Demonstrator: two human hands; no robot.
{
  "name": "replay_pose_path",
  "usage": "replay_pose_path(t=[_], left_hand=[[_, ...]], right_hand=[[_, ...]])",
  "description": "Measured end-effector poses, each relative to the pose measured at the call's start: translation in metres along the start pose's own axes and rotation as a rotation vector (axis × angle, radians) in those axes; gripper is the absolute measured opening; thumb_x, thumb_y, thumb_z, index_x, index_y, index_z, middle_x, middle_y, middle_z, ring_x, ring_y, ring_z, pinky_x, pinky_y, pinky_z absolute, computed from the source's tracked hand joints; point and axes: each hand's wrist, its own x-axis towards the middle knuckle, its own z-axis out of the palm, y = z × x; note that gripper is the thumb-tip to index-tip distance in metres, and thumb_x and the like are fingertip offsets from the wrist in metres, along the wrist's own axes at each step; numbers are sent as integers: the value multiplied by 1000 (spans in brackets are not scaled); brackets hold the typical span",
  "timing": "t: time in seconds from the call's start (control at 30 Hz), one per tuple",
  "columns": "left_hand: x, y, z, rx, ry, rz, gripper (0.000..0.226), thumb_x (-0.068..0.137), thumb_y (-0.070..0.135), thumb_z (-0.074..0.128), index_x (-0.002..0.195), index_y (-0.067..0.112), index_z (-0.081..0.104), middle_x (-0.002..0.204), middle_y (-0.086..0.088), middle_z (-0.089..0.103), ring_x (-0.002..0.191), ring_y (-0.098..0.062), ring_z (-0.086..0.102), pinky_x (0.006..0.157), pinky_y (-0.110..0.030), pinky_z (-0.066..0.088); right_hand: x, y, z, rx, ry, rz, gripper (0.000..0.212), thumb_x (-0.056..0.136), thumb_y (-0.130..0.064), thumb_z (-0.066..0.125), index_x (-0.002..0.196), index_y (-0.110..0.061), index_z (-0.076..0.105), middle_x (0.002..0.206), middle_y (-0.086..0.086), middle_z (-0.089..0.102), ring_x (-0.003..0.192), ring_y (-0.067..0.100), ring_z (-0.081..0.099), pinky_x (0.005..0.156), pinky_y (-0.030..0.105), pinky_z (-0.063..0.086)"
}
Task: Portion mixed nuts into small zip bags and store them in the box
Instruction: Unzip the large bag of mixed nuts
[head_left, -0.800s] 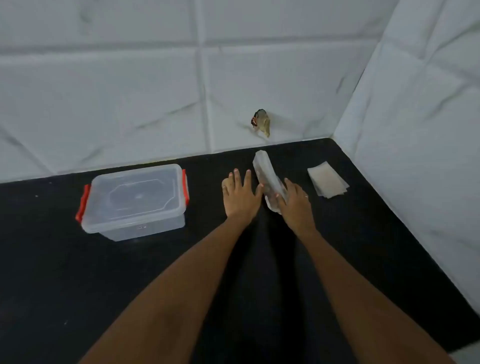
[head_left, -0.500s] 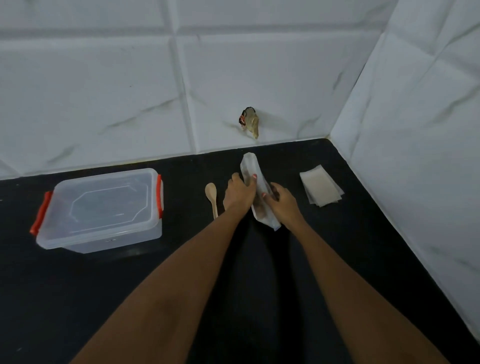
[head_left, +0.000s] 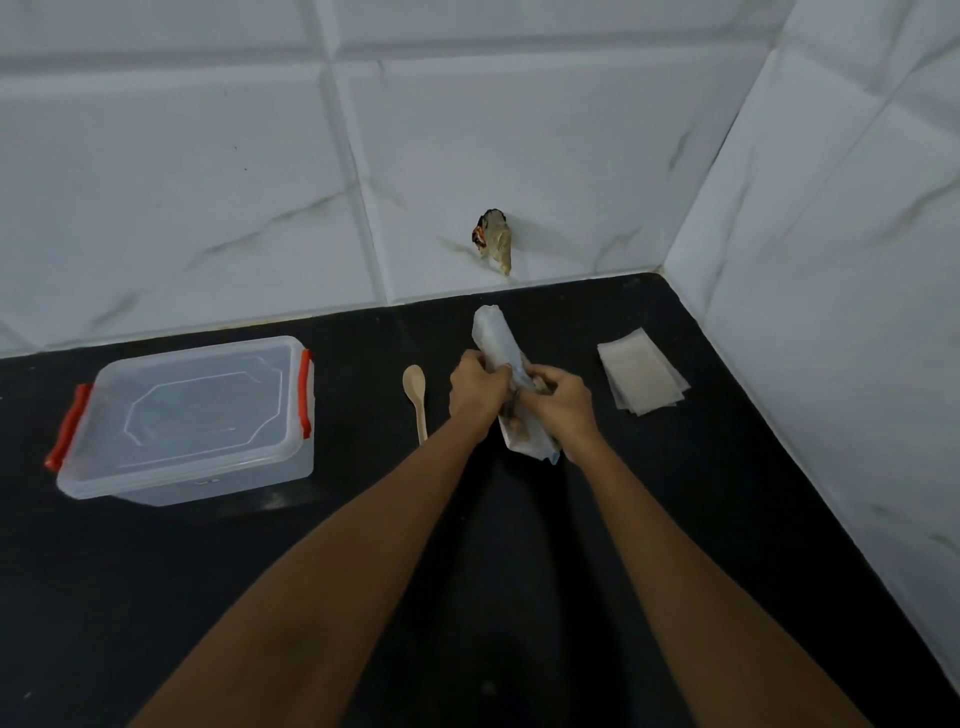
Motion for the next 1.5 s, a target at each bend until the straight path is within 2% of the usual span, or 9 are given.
replay_pose_path(t=[0.17,0.3,0.4,0.57,0.7,0.97,1.13,1.37,1.5], left_hand=[[-41,2,-15,-44,-7,130,30,87,22,59,113,10,50,100,-5,58,92,-22,61,83,-43,54],[-89,-3,-37,-119,-46,164,29,88,22,60,113,13,48,97,4,55,91,-14,59,81,-37,55],[-129,-10,-59,-260,-146,92,28,88,19,60,111,16,44,94,7,53,86,-8,58,70,-30,56],[-180,-36,-89,-330,-179,21,35,86,20,63,115,18,42,106,0,54,94,-13,60,70,-30,57],[-207,-64,-107,-354,-173,-25,36,86,18,62,116,18,42,100,6,53,90,-10,59,67,-26,55],[-230,-114,-125,-345,-111,-82,33,88,15,60,116,14,41,110,-5,55,100,-18,60,82,-42,56],[-232,-135,-128,-342,-107,-111,30,89,14,58,112,16,39,103,0,54,97,-17,60,84,-45,55],[-233,-156,-122,-295,-91,-121,26,89,15,58,109,16,41,102,-2,55,100,-21,60,85,-45,54],[-233,-159,-124,-310,-127,-139,29,90,17,58,115,12,42,98,-3,56,95,-20,62,84,-43,55]], right_hand=[[-39,-9,-13,54,8,-43,41,83,-10,65,123,-14,57,115,0,58,92,2,52,61,6,44],[-82,-11,-24,71,-41,-27,38,82,-13,66,118,-23,59,119,-1,57,104,9,56,83,25,52],[-120,-13,-30,80,-120,-15,37,81,-11,67,115,-25,60,120,0,57,105,10,57,88,29,52],[-178,-11,-22,104,-197,-45,32,81,-9,66,102,-32,58,116,-3,54,98,4,57,75,15,50],[-213,-1,-3,89,-213,-55,33,81,-8,66,100,-34,58,116,-4,53,100,3,55,75,13,48],[-243,21,35,56,-276,-11,32,81,-7,67,105,-26,61,119,0,53,105,8,55,86,21,49],[-250,28,48,6,-282,23,33,81,-8,66,111,-19,61,119,0,51,106,8,54,88,21,47],[-257,41,57,-131,-282,25,36,82,-12,65,117,-14,59,122,3,49,101,4,48,71,2,41],[-259,40,59,-236,-285,-1,41,84,-16,64,124,-13,56,127,3,45,106,6,45,75,-1,38]])
